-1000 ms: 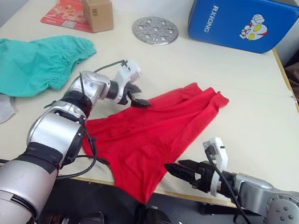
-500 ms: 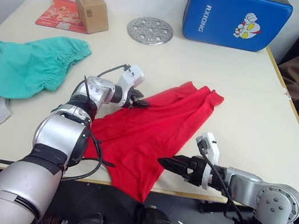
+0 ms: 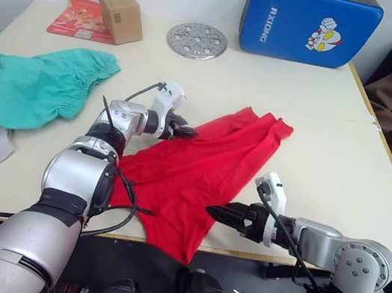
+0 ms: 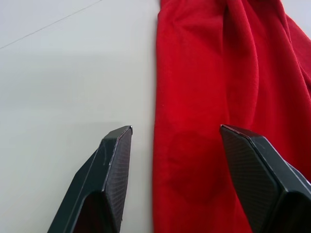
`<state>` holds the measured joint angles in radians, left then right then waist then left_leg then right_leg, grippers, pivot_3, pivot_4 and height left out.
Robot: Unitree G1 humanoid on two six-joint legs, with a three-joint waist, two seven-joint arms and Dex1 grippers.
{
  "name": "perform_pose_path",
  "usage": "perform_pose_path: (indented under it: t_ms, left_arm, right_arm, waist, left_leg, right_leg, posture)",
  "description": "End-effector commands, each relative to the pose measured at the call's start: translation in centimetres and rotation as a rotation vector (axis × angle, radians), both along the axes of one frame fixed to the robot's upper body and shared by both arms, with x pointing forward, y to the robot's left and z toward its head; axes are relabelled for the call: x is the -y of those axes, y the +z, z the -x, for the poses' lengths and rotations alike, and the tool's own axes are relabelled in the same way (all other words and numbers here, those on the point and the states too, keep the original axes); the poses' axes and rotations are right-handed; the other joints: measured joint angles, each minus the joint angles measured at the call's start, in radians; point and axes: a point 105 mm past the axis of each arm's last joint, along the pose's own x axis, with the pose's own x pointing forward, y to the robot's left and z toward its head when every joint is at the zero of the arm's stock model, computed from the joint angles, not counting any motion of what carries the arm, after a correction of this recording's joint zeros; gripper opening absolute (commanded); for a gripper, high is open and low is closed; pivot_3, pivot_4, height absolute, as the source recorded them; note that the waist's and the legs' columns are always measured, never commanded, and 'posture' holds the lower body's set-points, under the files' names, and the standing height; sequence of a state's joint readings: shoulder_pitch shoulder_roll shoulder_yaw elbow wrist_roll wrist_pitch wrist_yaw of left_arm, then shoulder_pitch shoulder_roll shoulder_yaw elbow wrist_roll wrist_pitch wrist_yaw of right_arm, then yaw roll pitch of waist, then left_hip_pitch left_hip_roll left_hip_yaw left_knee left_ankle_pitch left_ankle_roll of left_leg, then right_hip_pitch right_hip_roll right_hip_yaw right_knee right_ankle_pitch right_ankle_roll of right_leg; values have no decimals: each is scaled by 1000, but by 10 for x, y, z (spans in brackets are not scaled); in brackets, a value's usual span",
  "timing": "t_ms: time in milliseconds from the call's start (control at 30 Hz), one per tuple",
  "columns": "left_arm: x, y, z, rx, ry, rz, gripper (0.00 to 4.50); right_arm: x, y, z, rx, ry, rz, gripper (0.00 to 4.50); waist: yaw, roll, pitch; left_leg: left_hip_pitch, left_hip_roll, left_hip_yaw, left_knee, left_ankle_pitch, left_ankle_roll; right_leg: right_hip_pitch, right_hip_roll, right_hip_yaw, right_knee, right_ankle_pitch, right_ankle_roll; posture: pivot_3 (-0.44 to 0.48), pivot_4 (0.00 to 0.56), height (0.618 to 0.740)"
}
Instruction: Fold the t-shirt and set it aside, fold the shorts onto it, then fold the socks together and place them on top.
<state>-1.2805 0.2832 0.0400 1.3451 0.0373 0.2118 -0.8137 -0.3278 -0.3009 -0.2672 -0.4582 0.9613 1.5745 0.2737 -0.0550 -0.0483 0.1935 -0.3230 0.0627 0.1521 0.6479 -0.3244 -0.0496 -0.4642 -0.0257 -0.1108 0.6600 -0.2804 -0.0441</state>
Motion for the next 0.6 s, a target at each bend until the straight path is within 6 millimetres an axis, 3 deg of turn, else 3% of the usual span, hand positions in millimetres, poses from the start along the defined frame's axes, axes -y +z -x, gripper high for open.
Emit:
perform_pose_path:
  t_ms: [33,133,333,500,600]
  left_arm:
    - [4,15,-5,44,18,11,2780]
    - [5,9,-4,33,18,0,2096]
    - [6,-3,-1,19,2,-38,74]
    - [3,-8,0,6,6,-33,0]
    - [1,-9,1,2,2,-30,0]
  right_arm:
    - [5,-19,0,-71,-30,61,4500]
    - [5,-23,-3,-77,-39,73,3909]
    - [6,-24,-11,-72,-69,84,1667]
    - [9,-25,-14,-68,-91,92,21]
    - [14,-22,-16,-60,-103,95,21]
  waist:
    - [0,0,0]
    - [0,-1,-1]
    - [-1,-1,-1]
    - [-1,-1,-1]
    - [0,-1,-1]
  left_leg:
    - [1,0,0,0,0,0]
    - [2,0,1,-1,0,0]
    - [2,0,1,-1,0,0]
    - [2,0,1,-1,0,0]
    - [2,0,1,-1,0,0]
  right_leg:
    - [1,0,0,0,0,0]
    - [2,0,1,0,0,0]
    - [1,0,1,0,0,0]
    - [1,0,1,0,-1,0]
    - [1,0,1,0,-1,0]
  posture:
    - [0,150,740]
    - [0,150,740]
    - [0,150,740]
    - [0,150,740]
    - [0,150,740]
